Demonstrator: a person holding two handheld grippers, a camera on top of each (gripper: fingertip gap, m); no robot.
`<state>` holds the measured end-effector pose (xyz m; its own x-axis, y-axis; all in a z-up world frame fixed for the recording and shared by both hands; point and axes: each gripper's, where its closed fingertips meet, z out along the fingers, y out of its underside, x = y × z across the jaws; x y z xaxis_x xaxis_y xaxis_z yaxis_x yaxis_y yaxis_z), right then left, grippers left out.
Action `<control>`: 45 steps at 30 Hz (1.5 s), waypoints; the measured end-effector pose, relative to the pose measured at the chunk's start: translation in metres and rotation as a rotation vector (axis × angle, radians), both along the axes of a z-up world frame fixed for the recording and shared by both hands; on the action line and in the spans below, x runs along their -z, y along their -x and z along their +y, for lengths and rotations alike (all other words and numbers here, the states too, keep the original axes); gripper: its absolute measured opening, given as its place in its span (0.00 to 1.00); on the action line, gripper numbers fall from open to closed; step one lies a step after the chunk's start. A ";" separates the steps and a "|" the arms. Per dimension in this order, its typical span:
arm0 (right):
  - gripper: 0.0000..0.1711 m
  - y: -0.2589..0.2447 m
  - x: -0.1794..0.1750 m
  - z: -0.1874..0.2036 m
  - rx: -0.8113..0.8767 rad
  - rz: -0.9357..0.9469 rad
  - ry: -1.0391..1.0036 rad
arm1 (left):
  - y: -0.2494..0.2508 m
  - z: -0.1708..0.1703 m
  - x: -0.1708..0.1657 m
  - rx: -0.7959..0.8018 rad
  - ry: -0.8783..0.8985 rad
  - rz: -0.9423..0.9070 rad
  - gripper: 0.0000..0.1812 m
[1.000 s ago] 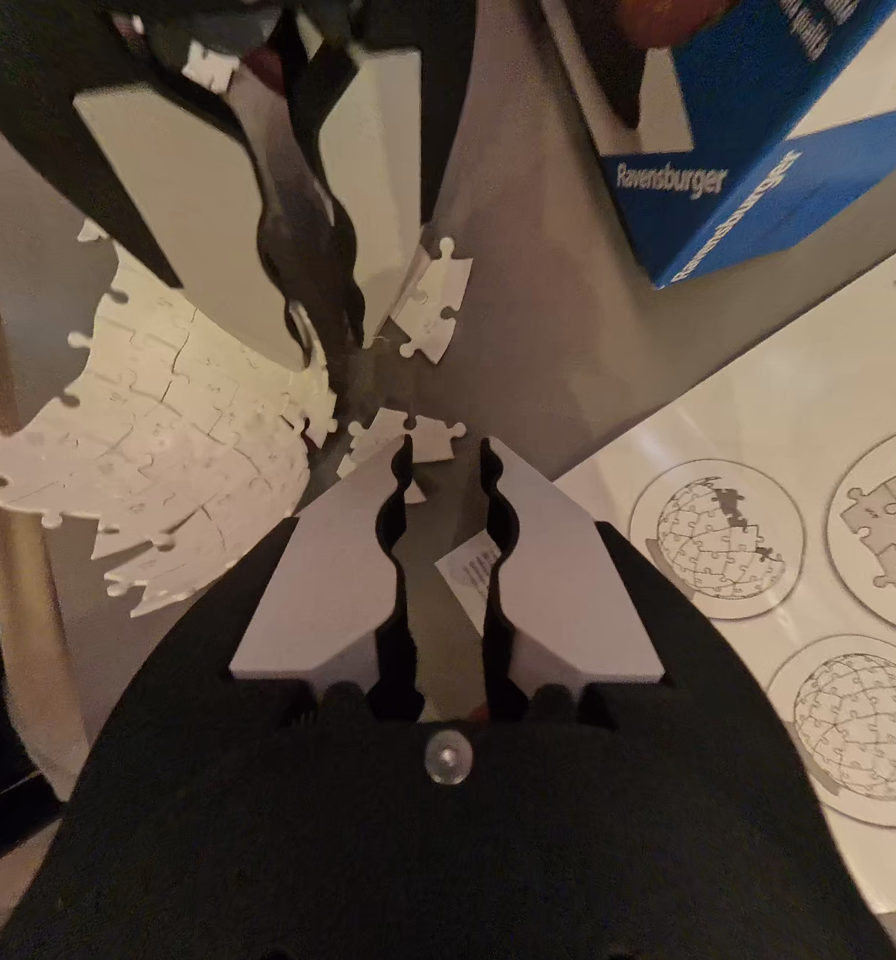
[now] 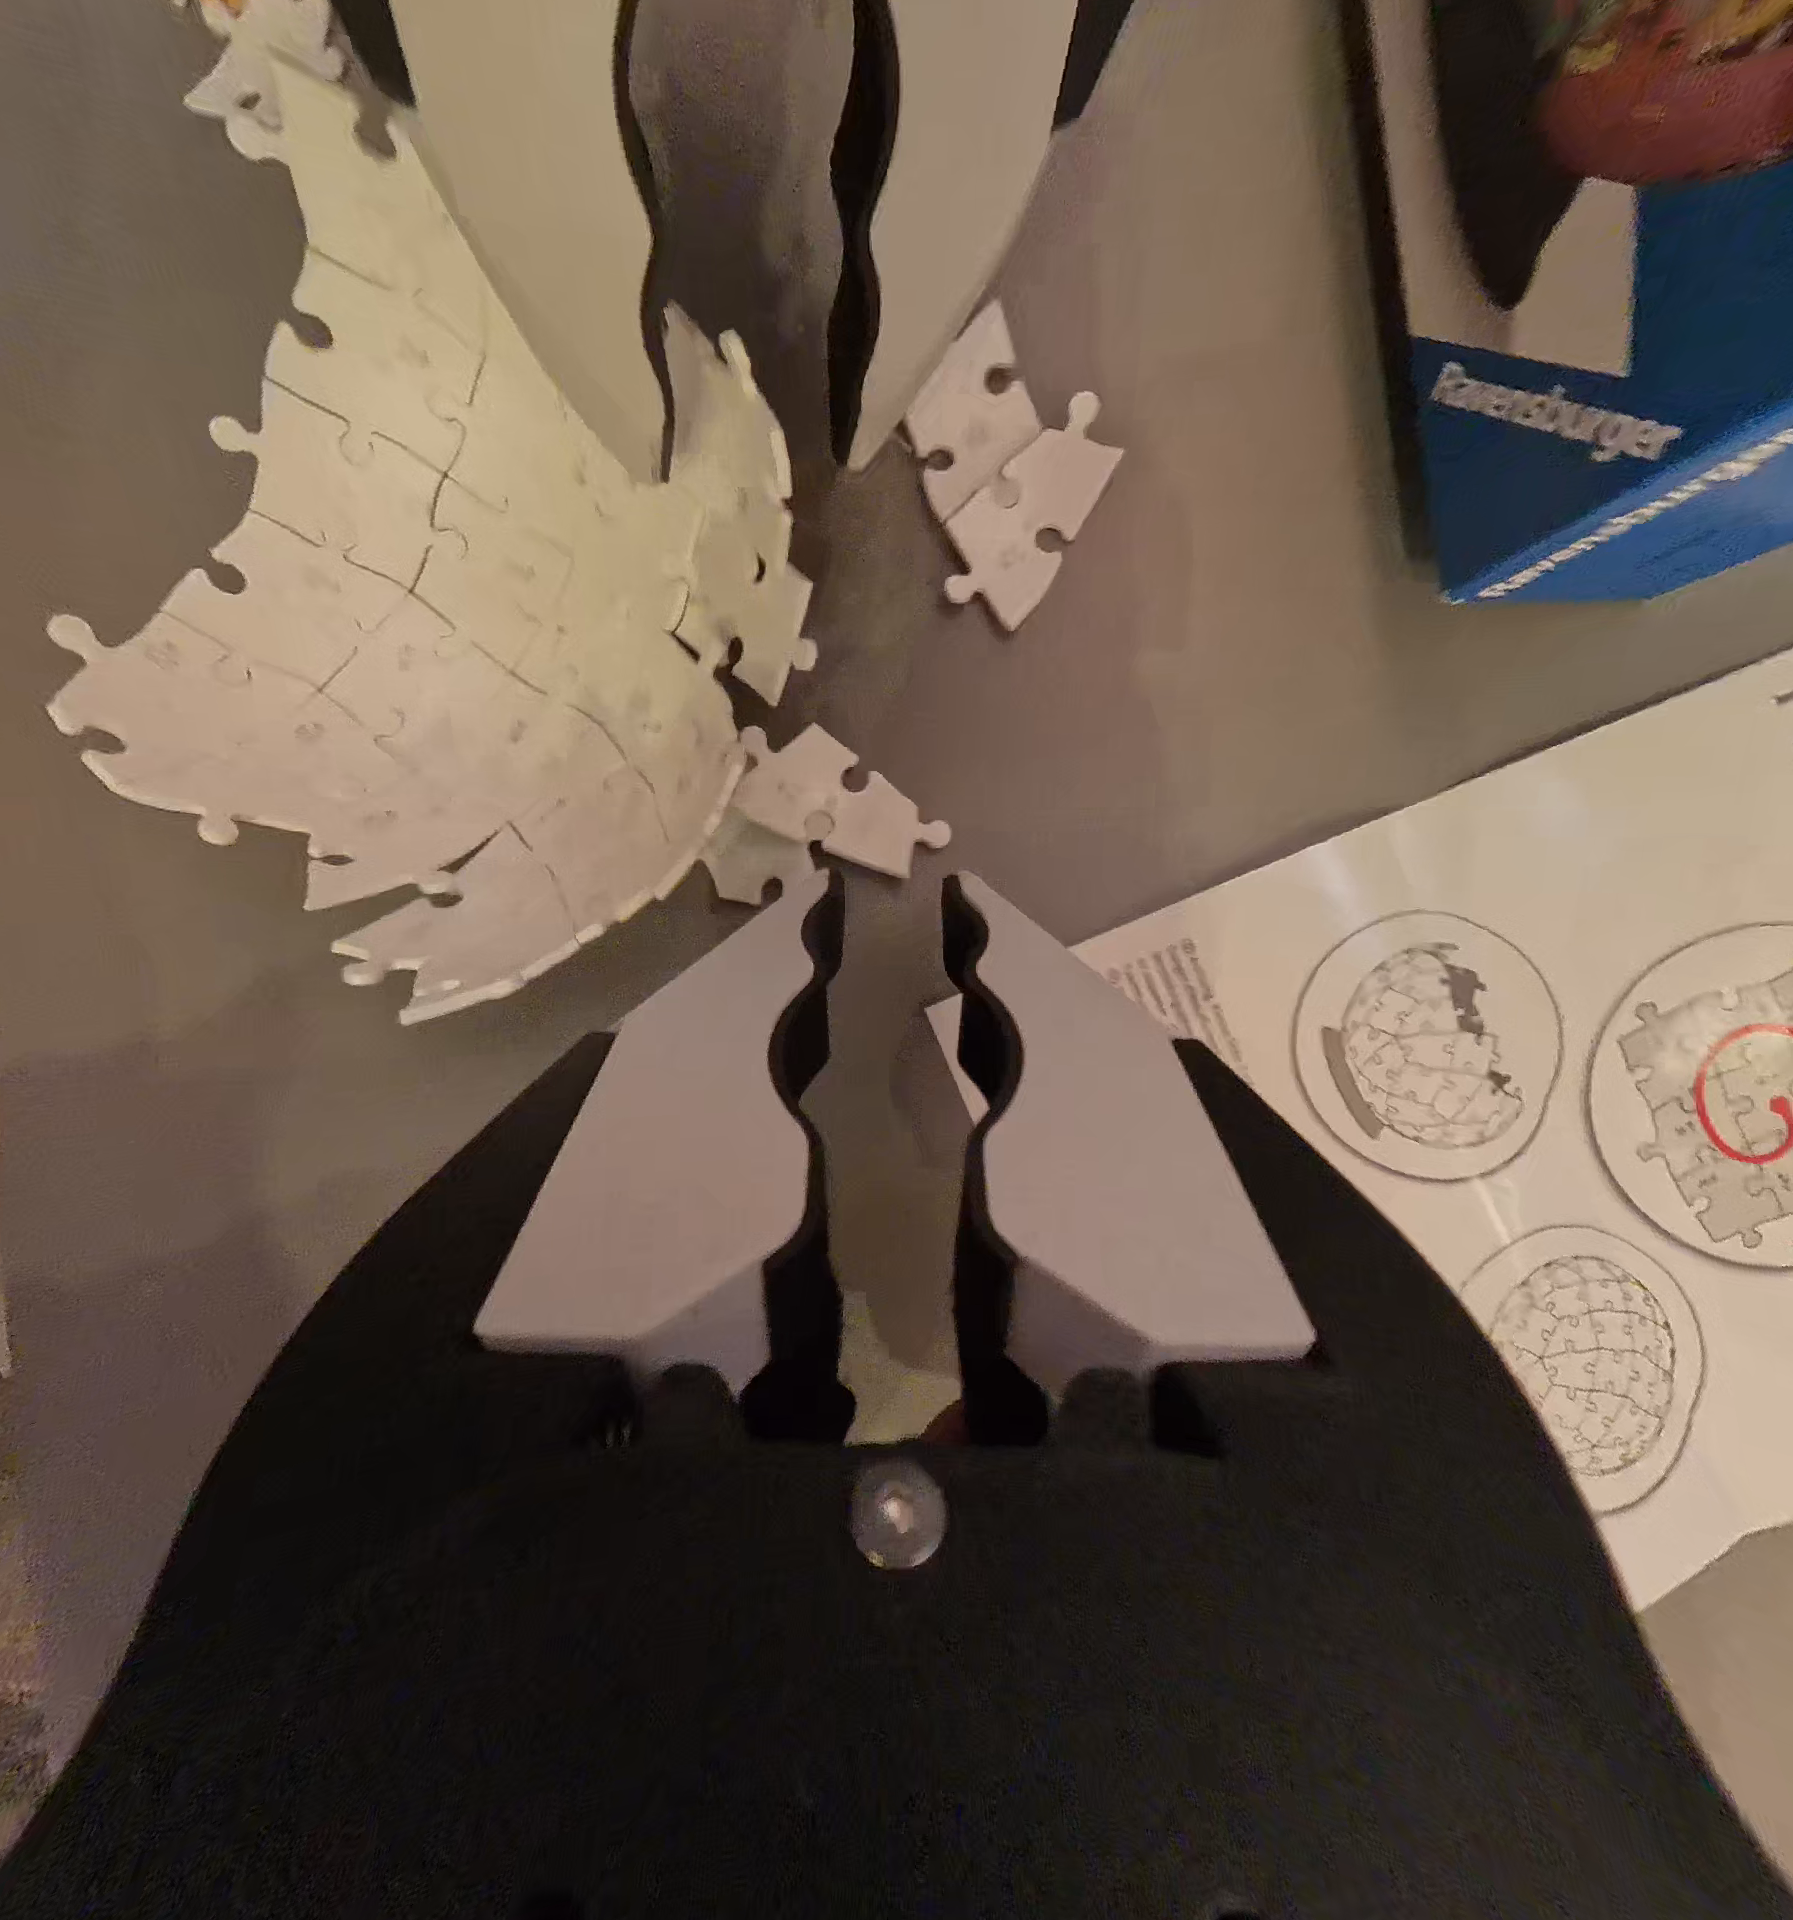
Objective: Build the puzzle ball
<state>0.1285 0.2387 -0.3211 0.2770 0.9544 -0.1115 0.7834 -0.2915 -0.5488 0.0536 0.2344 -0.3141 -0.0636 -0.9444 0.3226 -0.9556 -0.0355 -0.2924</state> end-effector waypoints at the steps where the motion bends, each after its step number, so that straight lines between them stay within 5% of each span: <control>1: 0.10 0.004 -0.002 -0.003 -0.005 0.021 0.014 | 0.002 0.000 0.001 -0.031 0.003 -0.004 0.16; 10: 0.08 0.021 0.002 -0.030 -0.004 0.060 0.106 | 0.004 0.011 0.016 -0.079 -0.019 0.002 0.10; 18: 0.03 0.008 -0.019 0.013 0.126 0.080 -0.049 | -0.007 0.023 0.017 -0.014 -0.056 0.057 0.16; 26: 0.00 0.047 -0.012 0.009 -0.030 0.172 -0.025 | -0.014 0.026 0.017 0.002 -0.064 0.072 0.16; 45: 0.00 0.052 0.012 0.004 -0.046 0.105 -0.046 | -0.011 0.044 0.017 -0.060 -0.223 0.048 0.21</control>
<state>0.0768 0.2426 -0.3327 0.2215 0.9707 -0.0933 0.7328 -0.2288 -0.6408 0.0643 0.2784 -0.3309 0.0048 -0.9943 0.1065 -0.9668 -0.0318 -0.2536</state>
